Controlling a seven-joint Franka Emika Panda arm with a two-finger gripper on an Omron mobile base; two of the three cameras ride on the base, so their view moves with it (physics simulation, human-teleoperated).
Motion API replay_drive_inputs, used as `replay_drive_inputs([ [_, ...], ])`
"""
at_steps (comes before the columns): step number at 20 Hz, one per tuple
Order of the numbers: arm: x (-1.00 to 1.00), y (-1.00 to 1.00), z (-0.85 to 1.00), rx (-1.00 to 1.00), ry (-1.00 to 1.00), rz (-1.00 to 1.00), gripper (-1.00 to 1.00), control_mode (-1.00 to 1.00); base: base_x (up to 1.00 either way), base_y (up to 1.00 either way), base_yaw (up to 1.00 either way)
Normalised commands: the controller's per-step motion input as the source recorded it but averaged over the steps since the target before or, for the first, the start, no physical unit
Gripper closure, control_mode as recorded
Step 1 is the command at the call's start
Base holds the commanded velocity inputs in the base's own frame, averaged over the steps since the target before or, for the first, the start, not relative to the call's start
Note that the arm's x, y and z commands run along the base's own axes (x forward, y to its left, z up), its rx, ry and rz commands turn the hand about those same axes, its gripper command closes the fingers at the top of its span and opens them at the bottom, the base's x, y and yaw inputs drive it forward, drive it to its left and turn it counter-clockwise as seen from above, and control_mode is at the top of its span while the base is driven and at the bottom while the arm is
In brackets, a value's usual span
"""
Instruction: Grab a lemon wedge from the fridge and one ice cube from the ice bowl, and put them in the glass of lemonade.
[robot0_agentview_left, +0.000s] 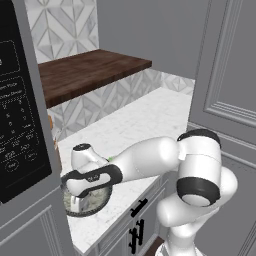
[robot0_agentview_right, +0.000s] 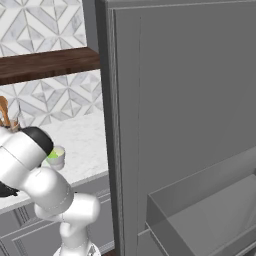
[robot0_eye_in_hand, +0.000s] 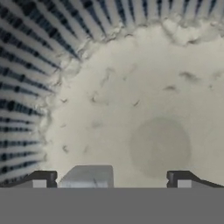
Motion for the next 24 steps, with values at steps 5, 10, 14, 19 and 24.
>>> replay_drive_inputs([
  [5, -0.26, 0.0, 0.0, 0.0, -0.03, 0.0, -1.0, -1.0, 0.0, 0.0, 0.0],
  [10, -0.01, 0.0, -0.02, 0.0, 0.0, 0.0, -1.0, -1.0, 0.0, 0.0, 0.0],
  [14, 0.0, 0.0, -0.19, 0.0, 0.0, 0.0, -1.0, -1.0, 0.0, 0.0, 0.0],
  [19, 0.0, 0.0, -0.1, 0.0, 0.0, 0.0, -1.0, -1.0, 0.0, 0.0, 0.0],
  [24, 0.0, 0.0, 0.0, 0.0, 0.0, 0.0, -1.0, -1.0, 0.0, 0.0, 0.0],
])
